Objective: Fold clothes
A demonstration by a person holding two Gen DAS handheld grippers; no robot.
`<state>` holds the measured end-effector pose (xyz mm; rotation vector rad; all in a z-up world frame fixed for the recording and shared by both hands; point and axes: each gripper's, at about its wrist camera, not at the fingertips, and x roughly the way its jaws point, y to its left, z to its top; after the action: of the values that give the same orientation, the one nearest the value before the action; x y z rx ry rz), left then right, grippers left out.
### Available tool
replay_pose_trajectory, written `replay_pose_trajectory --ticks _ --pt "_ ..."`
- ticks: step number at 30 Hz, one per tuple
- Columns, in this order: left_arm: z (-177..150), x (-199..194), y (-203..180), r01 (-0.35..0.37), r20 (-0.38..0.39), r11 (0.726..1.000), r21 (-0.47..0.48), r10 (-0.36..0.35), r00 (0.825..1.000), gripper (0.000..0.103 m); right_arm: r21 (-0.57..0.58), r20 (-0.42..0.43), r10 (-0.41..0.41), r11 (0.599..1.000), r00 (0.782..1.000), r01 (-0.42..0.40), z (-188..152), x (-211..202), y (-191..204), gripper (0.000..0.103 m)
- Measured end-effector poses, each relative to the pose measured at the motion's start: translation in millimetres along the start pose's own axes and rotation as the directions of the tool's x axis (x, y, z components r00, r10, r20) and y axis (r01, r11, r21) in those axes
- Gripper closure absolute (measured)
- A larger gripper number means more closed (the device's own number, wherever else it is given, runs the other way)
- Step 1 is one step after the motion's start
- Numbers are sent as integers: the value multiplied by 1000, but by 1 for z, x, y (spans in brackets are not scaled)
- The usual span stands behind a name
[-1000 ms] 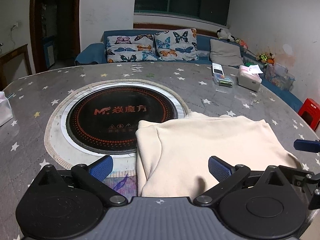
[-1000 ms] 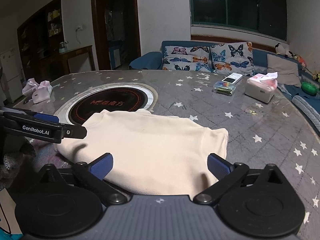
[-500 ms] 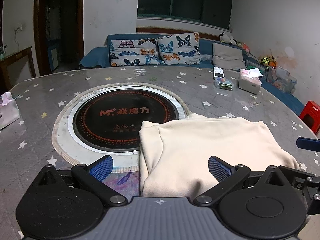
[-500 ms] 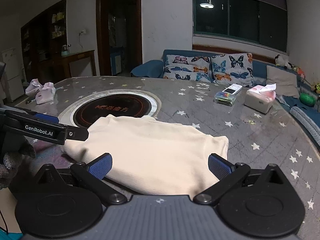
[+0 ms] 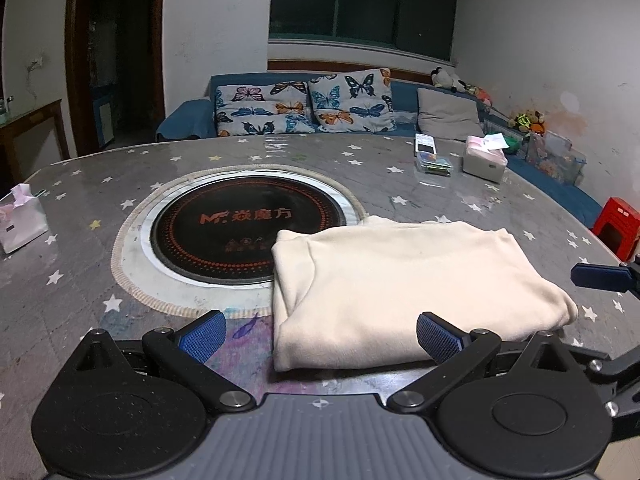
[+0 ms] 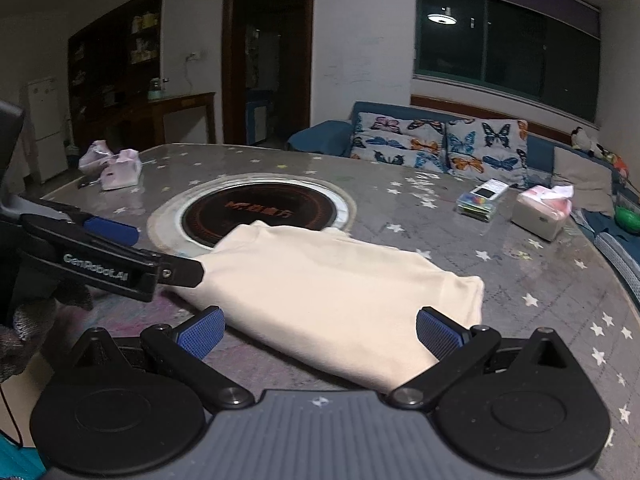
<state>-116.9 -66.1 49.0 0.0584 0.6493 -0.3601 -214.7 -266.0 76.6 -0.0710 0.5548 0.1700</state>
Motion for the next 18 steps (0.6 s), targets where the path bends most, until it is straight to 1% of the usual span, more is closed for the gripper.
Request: replay_pose_trajectory --ticks 4,8,12,13,15,18 --pt "-2 -1 9 -28 2 999 -23 28 1000 0 -38 -18 44 998 999 -44 4 7 10 0" --pt "-2 1 26 -62 -3 996 -71 62 998 0 -98 -40 82 992 996 -85 8 18 24 2" --pt "0 5 46 -92 -10 988 -123 91 996 0 -161 -61 115 979 992 -123 16 28 40 7" --pt "1 6 50 -98 -12 986 -135 97 995 0 -170 -69 126 976 990 -136 18 31 43 10" --pt "3 8 60 -110 -17 980 -164 108 994 0 -187 -84 148 969 985 -162 22 38 49 12" --pt "5 10 73 -104 -26 972 -210 101 995 0 -220 -108 180 955 978 -200 28 49 58 19"
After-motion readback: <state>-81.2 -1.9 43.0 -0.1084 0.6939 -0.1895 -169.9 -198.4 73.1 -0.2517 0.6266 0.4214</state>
